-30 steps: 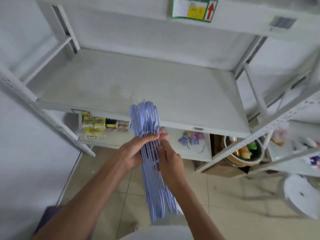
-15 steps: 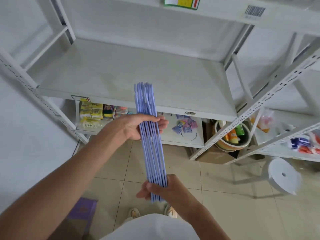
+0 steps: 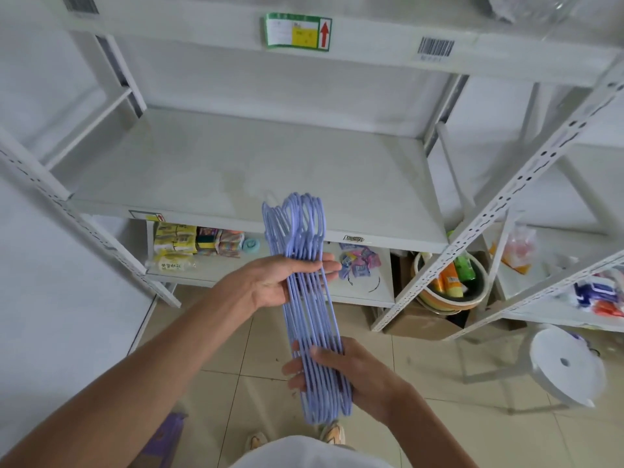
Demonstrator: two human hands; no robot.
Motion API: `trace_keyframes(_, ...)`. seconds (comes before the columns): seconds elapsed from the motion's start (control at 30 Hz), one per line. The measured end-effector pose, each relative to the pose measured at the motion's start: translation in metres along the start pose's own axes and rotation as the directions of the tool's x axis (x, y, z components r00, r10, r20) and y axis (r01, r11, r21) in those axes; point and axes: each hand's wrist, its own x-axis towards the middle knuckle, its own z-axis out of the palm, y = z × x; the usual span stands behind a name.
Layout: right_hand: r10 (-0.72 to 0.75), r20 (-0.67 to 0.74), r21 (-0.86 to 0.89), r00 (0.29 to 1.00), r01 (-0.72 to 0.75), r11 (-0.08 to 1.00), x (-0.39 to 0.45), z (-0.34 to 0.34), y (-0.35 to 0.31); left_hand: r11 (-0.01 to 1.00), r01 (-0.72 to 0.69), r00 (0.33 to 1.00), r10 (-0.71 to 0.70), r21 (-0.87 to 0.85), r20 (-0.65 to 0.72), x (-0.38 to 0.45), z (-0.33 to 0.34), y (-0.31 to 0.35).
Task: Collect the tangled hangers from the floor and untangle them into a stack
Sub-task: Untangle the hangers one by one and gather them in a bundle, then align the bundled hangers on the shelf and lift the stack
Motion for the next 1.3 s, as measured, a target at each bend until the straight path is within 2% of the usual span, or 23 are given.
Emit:
trace_keyframes(0.07, 0.027, 0.055, 0.088, 0.998, -0.032, 0.996, 0.008, -0.002, -0.012, 0.999, -0.043, 0.998, 0.044, 0.034, -0.039, 0.011, 0.008, -0.004)
trace_keyframes(0.17, 0.037, 0.131, 0.151, 0.991, -0.057, 0.987, 0.014, -0.017, -0.012, 0.997, -0.072, 0.997, 0.072, -0.013, -0.039, 0.026, 0.009, -0.003)
trace_keyframes(0.33, 0.100, 0.223, -0.004, 0.970, -0.101, 0.995, 0.026, -0.051, -0.020, 0.990, -0.133, 0.990, 0.130, -0.057, -0.052, 0.050, 0.003, 0.015)
trace_keyframes(0.47, 0.089, 0.214, -0.005, 0.973, -0.090, 0.996, 0.054, -0.078, -0.058, 0.980, -0.190, 0.981, 0.187, -0.064, -0.046, 0.077, 0.000, 0.058)
trace_keyframes(0.6, 0.043, 0.148, -0.004, 0.988, -0.043, 0.999, 0.096, -0.104, -0.111, 0.976, -0.206, 0.977, 0.210, 0.071, -0.047, 0.111, -0.012, 0.117)
trace_keyframes(0.7, 0.088, 0.174, 0.097, 0.981, -0.106, 0.990, 0.131, -0.127, -0.139, 0.961, -0.211, 0.971, 0.226, 0.179, -0.072, 0.142, -0.034, 0.149)
trace_keyframes(0.73, 0.081, 0.162, 0.078, 0.984, -0.095, 0.992, 0.145, -0.138, -0.149, 0.954, -0.239, 0.964, 0.255, 0.181, -0.072, 0.156, -0.041, 0.157)
trace_keyframes(0.83, 0.062, 0.079, -0.192, 0.995, -0.046, 0.980, 0.178, -0.168, -0.188, 0.944, -0.311, 0.932, 0.326, 0.113, -0.157, 0.193, -0.050, 0.179)
trace_keyframes(0.9, 0.066, 0.071, -0.302, 0.995, -0.042, 0.952, 0.193, -0.193, -0.218, 0.927, -0.363, 0.900, 0.376, 0.096, -0.220, 0.216, -0.052, 0.189)
trace_keyframes(1.0, 0.161, 0.094, -0.422, 0.982, -0.107, 0.900, 0.210, -0.235, -0.257, 0.893, -0.442, 0.851, 0.446, 0.081, -0.278, 0.248, -0.051, 0.194)
trace_keyframes(1.07, 0.222, 0.083, -0.506, 0.972, -0.151, 0.850, 0.219, -0.261, -0.276, 0.880, -0.474, 0.845, 0.461, 0.019, -0.270, 0.264, -0.046, 0.187)
trace_keyframes(1.13, 0.257, 0.051, -0.558, 0.965, -0.186, 0.809, 0.225, -0.285, -0.285, 0.892, -0.449, 0.860, 0.446, 0.047, -0.247, 0.277, -0.043, 0.178)
trace_keyframes(1.23, 0.300, 0.054, -0.538, 0.952, -0.225, 0.812, 0.228, -0.320, -0.293, 0.919, -0.366, 0.902, 0.389, 0.145, -0.186, 0.284, -0.042, 0.177)
trace_keyframes(1.3, 0.320, 0.088, -0.525, 0.943, -0.229, 0.820, 0.230, -0.336, -0.296, 0.903, -0.281, 0.924, 0.346, 0.326, -0.164, 0.275, -0.051, 0.180)
